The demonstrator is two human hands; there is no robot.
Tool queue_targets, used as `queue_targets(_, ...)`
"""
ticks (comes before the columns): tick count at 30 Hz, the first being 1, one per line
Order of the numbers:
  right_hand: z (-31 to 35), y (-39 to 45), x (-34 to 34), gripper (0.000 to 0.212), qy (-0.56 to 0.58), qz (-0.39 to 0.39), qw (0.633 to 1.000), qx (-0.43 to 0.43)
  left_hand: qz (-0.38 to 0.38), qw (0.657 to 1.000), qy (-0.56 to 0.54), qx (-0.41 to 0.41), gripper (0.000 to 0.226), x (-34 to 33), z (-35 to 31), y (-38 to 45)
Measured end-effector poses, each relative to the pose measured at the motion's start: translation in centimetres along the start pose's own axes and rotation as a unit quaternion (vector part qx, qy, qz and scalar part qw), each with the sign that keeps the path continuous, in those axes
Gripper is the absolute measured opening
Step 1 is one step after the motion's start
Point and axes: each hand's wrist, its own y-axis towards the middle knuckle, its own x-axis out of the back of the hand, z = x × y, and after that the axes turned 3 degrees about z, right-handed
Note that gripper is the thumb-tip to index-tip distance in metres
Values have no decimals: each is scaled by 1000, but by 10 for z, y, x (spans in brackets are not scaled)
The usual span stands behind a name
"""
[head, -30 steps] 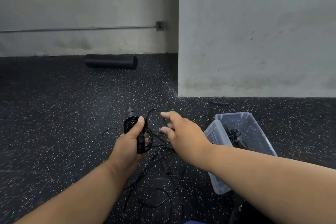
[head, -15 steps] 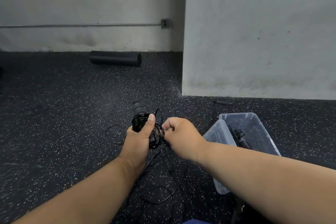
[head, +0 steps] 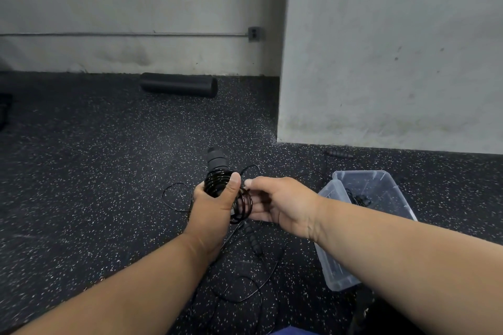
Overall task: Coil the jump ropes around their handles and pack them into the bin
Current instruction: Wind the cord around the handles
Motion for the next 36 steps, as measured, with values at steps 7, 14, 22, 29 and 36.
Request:
queue_targets(7, -12, 4, -3, 24, -86, -49, 994, 43, -18, 999, 22, -28, 80, -3, -4, -3)
queue_targets(14, -15, 8, -5, 6, -100, -80, 988, 92, -1, 999, -4, -32, 90, -6, -6, 2)
queue_targets(22, -14, 7, -4, 12, -99, -8, 986, 133, -52, 997, 22, -50, 105, -1, -10, 8)
queue_targets(29, -16, 16, -5, 32, -107, -78, 978, 160, -3, 999, 6, -35, 78, -8, -8, 1)
queue_targets(36, -1, 8, -4, 41, -142, 23, 976, 161, 52, 997, -59, -21, 74, -2, -18, 3)
